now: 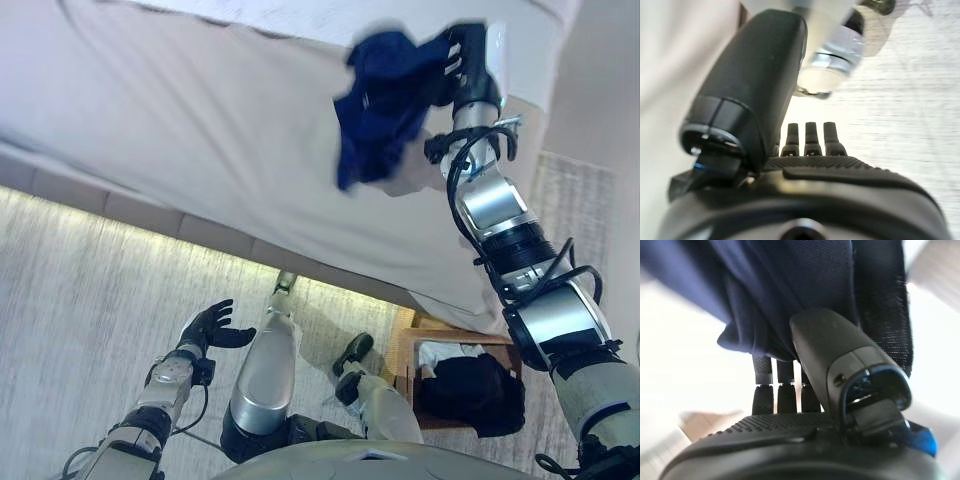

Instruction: Pick up the clothes from the bed and place them into the basket

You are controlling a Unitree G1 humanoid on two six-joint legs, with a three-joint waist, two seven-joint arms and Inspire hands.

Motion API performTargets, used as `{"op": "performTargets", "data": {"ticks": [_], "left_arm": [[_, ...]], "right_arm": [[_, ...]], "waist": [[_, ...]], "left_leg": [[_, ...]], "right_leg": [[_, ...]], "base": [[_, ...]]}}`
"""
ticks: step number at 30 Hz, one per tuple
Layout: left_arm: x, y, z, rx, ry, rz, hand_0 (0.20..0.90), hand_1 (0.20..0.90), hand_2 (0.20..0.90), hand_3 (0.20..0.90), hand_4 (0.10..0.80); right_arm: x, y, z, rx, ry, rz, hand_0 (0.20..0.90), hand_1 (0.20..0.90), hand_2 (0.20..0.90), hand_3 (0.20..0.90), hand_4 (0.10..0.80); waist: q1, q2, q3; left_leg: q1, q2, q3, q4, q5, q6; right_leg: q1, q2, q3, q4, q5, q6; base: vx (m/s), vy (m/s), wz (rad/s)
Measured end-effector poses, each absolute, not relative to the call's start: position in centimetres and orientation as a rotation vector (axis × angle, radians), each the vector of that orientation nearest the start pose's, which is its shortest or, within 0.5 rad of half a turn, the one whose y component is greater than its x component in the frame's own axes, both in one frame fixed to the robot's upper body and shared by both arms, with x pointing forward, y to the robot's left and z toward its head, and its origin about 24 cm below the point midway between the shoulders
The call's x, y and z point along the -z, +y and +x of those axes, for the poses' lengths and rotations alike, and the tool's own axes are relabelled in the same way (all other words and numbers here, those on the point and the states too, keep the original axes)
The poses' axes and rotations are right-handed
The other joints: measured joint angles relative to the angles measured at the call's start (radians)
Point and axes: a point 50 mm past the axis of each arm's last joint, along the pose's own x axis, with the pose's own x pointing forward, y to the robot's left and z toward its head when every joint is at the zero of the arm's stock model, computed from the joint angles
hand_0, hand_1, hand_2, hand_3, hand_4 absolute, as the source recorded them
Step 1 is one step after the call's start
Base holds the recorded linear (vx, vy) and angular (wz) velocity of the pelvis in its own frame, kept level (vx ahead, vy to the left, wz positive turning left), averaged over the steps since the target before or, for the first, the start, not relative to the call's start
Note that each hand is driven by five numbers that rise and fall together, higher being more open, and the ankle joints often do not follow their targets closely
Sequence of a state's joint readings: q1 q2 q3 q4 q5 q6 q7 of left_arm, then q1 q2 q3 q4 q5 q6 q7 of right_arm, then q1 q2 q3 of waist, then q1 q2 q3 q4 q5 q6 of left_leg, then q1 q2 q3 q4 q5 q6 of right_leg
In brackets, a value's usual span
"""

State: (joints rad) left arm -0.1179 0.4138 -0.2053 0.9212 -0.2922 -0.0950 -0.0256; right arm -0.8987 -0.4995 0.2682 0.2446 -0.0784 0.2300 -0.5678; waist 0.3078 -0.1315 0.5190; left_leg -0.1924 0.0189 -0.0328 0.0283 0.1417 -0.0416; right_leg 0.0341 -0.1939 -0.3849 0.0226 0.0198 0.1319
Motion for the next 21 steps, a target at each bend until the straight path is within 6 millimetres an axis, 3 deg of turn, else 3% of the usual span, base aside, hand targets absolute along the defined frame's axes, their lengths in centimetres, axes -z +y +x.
{"op": "performTargets", "data": {"ticks": [3,6,10,13,14,18,21], "left_arm": [[9.1,26.6,20.3,-0.094,0.715,0.212,0.900,0.900,0.900,0.900,0.800],[9.2,26.9,20.0,-0.091,0.727,0.242,0.900,0.900,0.900,0.900,0.800],[10.9,27.5,16.9,-0.105,0.832,0.265,0.900,0.900,0.900,0.900,0.800],[11.9,27.4,15.0,-0.100,0.905,0.275,0.900,0.900,0.900,0.900,0.800],[12.5,26.8,14.0,-0.094,0.934,0.257,0.900,0.900,0.900,0.900,0.800],[13.6,24.1,13.6,-0.048,0.969,0.192,0.900,0.900,0.900,0.900,0.800],[13.7,23.2,13.8,-0.027,0.965,0.169,0.900,0.900,0.900,0.900,0.800]], "right_arm": [[-28.2,-18.3,34.2,0.551,-0.714,-0.530,0.300,0.300,0.300,0.200,0.100],[-27.8,-21.0,32.9,0.635,-0.722,-0.560,0.300,0.300,0.300,0.200,0.100],[-23.1,-23.0,32.0,0.658,-0.589,-0.633,0.300,0.300,0.300,0.200,0.100],[-20.0,-24.1,31.3,0.659,-0.492,-0.689,0.300,0.300,0.300,0.200,0.100],[-18.7,-24.7,30.8,0.664,-0.447,-0.712,0.300,0.300,0.300,0.200,0.100],[-16.7,-26.5,29.7,0.715,-0.358,-0.740,0.300,0.300,0.300,0.200,0.100],[-15.6,-27.8,29.1,0.732,-0.298,-0.766,0.300,0.300,0.300,0.200,0.100]], "waist": [[-0.045,-0.006,-0.005],[-0.077,-0.011,-0.010],[-0.152,-0.022,-0.117],[-0.199,-0.013,-0.194],[-0.229,0.004,-0.224],[-0.297,0.065,-0.283],[-0.330,0.088,-0.306]], "left_leg": [[0.023,0.012,0.031,0.001,-0.004,0.002],[0.053,0.027,0.072,0.001,-0.006,0.000],[0.082,0.044,0.134,-0.009,-0.021,-0.009],[0.132,0.053,0.178,-0.063,-0.007,-0.012],[0.171,0.052,0.186,-0.101,0.005,-0.011],[0.221,0.062,0.233,-0.117,0.005,-0.012],[0.234,0.075,0.249,-0.118,0.004,-0.013]], "right_leg": [[0.007,0.005,0.035,-0.005,-0.001,0.000],[0.007,0.012,0.080,-0.008,-0.001,-0.003],[0.012,0.025,0.144,-0.056,0.018,-0.024],[0.024,0.036,0.186,-0.092,0.041,-0.020],[0.051,0.038,0.193,-0.114,0.044,-0.017],[0.061,0.045,0.242,-0.114,0.044,-0.017],[0.063,0.059,0.258,-0.115,0.044,-0.016]], "base": [[0.008,-0.137,-0.37],[-0.021,-0.138,-0.40],[-0.067,-0.131,-0.55],[-0.094,-0.104,-0.48],[-0.099,-0.096,-0.30],[-0.104,-0.139,-0.36],[-0.070,-0.144,-0.21]]}}
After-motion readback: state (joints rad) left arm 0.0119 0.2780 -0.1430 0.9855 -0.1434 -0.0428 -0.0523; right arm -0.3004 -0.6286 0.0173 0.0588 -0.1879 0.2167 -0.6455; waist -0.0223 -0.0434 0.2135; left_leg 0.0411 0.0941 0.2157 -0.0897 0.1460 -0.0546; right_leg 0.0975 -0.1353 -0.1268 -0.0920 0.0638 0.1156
